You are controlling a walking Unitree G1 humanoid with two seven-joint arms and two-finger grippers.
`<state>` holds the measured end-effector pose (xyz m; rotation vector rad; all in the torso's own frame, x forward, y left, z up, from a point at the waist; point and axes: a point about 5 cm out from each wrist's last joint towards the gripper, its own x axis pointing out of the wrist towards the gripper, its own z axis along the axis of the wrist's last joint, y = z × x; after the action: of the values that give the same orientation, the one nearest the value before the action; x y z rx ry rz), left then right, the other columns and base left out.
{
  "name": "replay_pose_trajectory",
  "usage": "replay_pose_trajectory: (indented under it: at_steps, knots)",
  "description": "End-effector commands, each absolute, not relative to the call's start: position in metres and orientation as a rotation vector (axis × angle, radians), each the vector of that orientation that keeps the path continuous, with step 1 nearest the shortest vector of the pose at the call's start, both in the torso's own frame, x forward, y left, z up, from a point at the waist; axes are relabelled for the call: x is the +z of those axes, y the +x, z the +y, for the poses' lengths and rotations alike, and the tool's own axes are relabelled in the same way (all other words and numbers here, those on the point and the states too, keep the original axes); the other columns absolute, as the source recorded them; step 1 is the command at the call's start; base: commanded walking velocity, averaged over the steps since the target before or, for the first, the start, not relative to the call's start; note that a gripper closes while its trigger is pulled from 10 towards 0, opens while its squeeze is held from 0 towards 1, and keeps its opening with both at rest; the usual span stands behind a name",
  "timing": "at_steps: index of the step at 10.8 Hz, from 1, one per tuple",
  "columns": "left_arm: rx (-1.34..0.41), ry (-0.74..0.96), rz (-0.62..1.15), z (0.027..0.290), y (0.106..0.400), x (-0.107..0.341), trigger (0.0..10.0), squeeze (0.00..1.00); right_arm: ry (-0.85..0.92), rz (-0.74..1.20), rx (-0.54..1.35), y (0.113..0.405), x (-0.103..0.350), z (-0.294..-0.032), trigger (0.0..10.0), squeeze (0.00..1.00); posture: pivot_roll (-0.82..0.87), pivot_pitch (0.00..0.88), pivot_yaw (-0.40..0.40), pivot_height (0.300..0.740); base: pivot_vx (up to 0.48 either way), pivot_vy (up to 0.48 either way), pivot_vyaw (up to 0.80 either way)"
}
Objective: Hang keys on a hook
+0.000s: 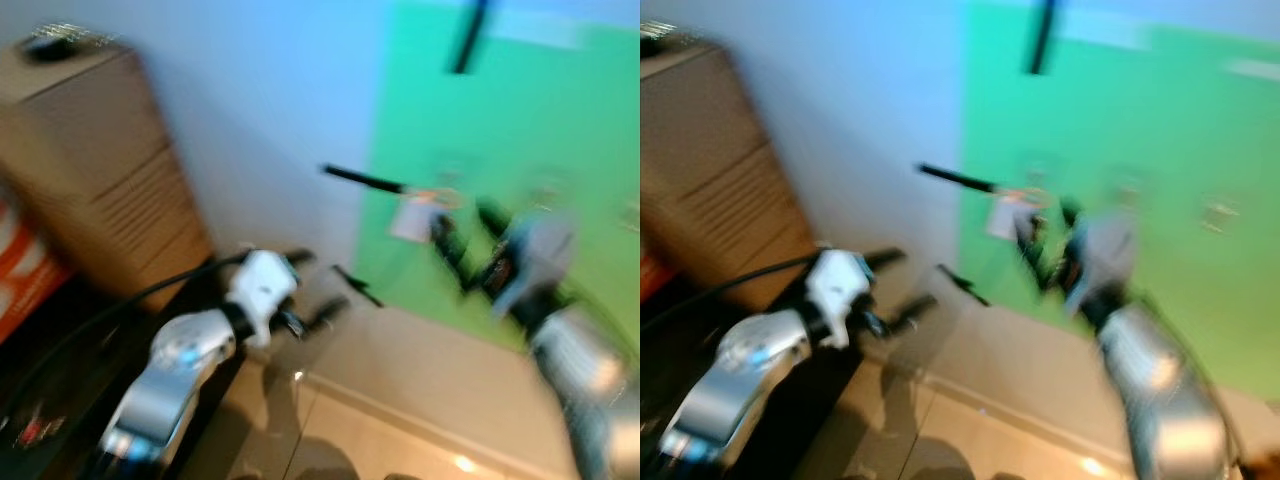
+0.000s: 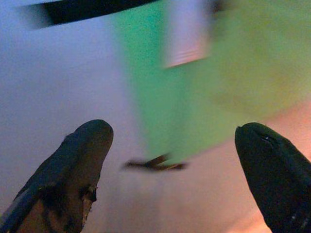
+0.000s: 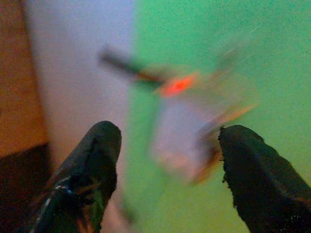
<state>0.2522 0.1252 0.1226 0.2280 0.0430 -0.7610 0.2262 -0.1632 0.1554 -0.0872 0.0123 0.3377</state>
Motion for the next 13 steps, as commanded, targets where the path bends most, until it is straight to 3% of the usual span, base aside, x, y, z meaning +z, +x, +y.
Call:
replay_pose_trajectory:
  at_steps: [1,5,8,13]
  knots:
    - [-0.64,0.256,0.059,0.139,0.252,0.121,10.0,0.0,-0.081,0.001,0.321,0.222,0.149,-0.155,10.0,1.0,-0.14,0.0,0.02,0.74,0.0,0.0,0.8]
    - [-0.35,0.263,0.054,0.16,0.246,0.115,10.0,0.0,-0.021,0.094,0.171,0.225,0.123,-0.171,10.0,1.0,-0.12,0.0,0.006,0.74,0.0,0.0,0.8]
    - [-0.273,0.292,0.063,0.164,0.249,0.118,10.0,0.0,0.014,0.164,0.201,0.23,0.109,-0.163,10.0,1.0,-0.11,0.0,-0.002,0.74,0.0,0.0,0.8]
    - [-0.297,0.277,0.039,0.162,0.251,0.12,10.0,0.0,-0.017,0.157,0.333,0.232,0.114,-0.156,10.0,1.0,-0.12,0.0,0.002,0.74,0.056,0.0,0.79]
